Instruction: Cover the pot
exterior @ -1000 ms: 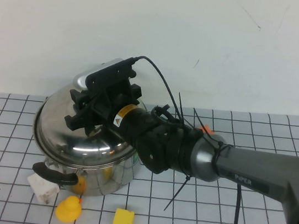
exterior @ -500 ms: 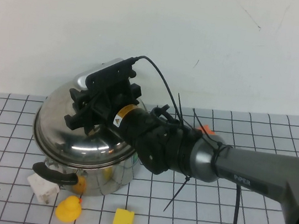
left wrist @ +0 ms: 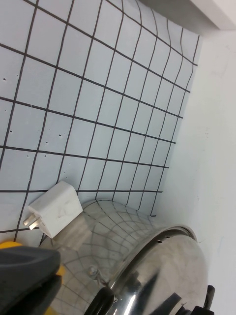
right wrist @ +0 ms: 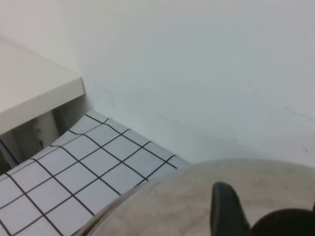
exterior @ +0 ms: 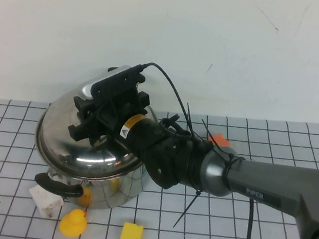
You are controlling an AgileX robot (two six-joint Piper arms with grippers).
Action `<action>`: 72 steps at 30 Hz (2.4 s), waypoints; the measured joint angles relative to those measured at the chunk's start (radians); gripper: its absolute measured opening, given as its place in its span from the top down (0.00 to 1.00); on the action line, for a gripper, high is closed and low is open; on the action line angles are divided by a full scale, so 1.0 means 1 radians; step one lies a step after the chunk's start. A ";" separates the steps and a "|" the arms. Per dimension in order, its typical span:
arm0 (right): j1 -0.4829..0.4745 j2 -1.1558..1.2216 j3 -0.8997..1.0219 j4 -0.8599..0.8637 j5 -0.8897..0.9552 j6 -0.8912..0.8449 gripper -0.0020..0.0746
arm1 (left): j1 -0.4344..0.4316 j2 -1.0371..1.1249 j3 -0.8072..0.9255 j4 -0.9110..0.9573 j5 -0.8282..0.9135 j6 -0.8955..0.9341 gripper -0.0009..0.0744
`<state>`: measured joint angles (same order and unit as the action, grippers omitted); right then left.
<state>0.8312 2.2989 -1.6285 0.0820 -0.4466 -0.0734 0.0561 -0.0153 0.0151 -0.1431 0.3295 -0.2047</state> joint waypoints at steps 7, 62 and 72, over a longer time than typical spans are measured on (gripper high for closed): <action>0.000 0.000 0.000 0.000 0.000 0.000 0.49 | 0.000 0.000 0.000 0.000 0.000 0.000 0.99; -0.060 -1.919 1.212 -0.647 0.859 0.139 0.98 | 0.000 0.000 0.000 0.000 0.000 -0.004 0.99; -0.521 -2.228 1.483 -0.153 0.768 -0.295 0.98 | 0.000 0.000 0.000 0.000 0.000 -0.004 0.99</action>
<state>0.3099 0.0708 -0.1456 -0.0712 0.3210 -0.3683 0.0561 -0.0153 0.0151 -0.1431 0.3295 -0.2083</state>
